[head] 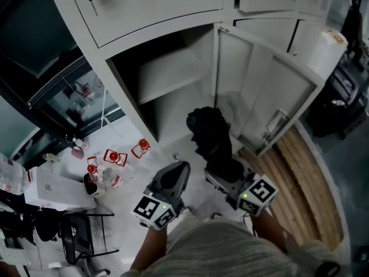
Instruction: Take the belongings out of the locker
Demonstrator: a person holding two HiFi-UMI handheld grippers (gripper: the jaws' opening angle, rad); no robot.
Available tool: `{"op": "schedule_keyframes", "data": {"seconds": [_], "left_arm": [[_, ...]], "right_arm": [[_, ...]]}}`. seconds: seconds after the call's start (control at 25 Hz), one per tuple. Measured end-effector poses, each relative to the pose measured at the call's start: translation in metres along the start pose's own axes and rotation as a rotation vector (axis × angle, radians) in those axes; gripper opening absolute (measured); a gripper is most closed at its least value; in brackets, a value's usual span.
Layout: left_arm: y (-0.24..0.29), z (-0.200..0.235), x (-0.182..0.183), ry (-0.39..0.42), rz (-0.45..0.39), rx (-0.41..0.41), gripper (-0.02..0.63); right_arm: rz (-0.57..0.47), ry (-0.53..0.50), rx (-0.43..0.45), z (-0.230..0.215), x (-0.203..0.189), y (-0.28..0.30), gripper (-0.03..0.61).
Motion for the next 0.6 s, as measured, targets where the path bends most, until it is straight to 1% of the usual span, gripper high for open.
{"op": "schedule_keyframes", "data": {"seconds": [0.08,0.28,0.6], "left_arm": [[0.0005,-0.0003,0.0012,0.003,-0.006,0.0,0.005],[0.0028,-0.0024,0.0022,0.005,-0.006,-0.01,0.005],[0.0053,-0.0025,0.0003,0.0,-0.003,-0.006,0.005]], "right_arm": [[-0.007,0.0,0.002,0.0033,0.0066,-0.0009,0.252],[-0.008,-0.018,-0.002,0.0027,0.0089,-0.004,0.252],[-0.006,-0.015,0.006,0.0016,0.0062,-0.0054,0.252]]}}
Point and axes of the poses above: the fingertips, and each gripper's own axes: y forward along the fingers, z to its left, x out of its top, the point moved 10 cm from there along -y, backward along the fingers, and after that the axes turned 3 degrees about x, right-handed, at the moved point
